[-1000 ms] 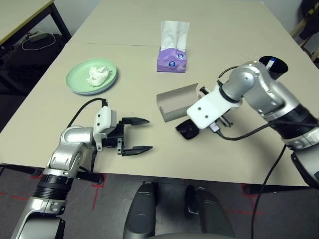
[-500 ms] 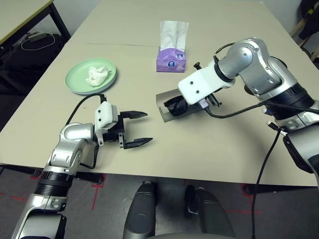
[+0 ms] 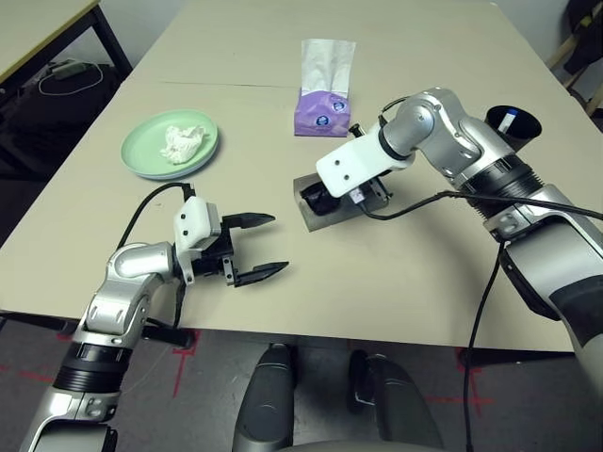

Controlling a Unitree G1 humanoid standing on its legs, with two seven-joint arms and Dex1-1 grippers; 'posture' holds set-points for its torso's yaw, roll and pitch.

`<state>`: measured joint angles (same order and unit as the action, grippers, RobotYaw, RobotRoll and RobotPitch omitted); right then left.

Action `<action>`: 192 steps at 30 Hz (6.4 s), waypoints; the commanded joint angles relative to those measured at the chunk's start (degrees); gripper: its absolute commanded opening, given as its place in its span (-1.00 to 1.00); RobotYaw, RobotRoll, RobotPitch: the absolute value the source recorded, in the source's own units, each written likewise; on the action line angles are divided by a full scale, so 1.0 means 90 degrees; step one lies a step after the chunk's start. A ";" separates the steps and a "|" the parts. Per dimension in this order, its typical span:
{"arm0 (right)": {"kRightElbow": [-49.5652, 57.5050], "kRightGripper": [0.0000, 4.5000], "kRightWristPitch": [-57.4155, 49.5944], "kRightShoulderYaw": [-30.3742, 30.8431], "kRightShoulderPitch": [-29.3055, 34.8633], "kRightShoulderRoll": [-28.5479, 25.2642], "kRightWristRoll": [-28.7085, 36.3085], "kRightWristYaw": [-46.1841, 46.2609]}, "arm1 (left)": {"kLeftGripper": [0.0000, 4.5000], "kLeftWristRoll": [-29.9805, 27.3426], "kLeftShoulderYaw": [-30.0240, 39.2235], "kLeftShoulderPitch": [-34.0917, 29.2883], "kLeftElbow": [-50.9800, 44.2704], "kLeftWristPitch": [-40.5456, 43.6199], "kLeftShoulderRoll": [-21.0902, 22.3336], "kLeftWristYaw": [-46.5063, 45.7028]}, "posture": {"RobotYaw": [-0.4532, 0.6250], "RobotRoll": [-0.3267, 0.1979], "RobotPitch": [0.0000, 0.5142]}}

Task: Organize and tidy the items on the table.

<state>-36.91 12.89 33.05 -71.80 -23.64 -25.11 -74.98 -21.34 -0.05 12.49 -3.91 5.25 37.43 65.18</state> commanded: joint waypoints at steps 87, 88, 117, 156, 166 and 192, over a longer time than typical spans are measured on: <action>0.3191 0.99 -0.2723 -0.4157 0.4543 0.0287 0.4330 0.2729 | 1.00 0.0500 -0.0252 0.1470 0.1626 -0.0218 -0.0398 -0.0152 | 0.11 0.25 -0.38; 0.3147 0.99 -0.2629 -0.4169 0.4694 0.0231 0.4438 0.2565 | 1.00 0.0477 -0.0235 0.1454 0.1579 -0.0197 -0.0375 -0.0156 | 0.11 0.25 -0.38; 0.3379 1.00 -0.1790 -0.4491 0.5872 -0.0532 0.5153 0.2249 | 0.92 0.1251 -0.0215 0.2756 0.3636 -0.0730 -0.0420 -0.0735 | 0.02 0.25 -0.26; 0.3781 1.00 -0.2035 -0.4371 0.5712 -0.0762 0.5239 0.2543 | -0.22 0.1304 -0.0292 0.3075 0.4158 -0.0830 -0.0384 0.0847 | -0.04 0.25 -0.32; 0.3657 1.00 -0.1955 -0.4337 0.5634 -0.0731 0.5236 0.2508 | 0.99 0.1506 -0.0263 0.3194 0.4388 -0.1035 -0.0367 0.0223 | -0.03 0.25 -0.33; 0.3835 1.00 -0.2026 -0.4346 0.5816 -0.0704 0.5279 0.2693 | -0.98 0.1513 -0.0262 0.3735 0.5224 -0.1462 -0.1103 0.0010 | -0.08 0.25 -0.31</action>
<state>-3.36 -5.08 -6.42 -20.24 -30.26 22.49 -51.06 -6.92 -1.84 46.50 43.84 -8.15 27.73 63.52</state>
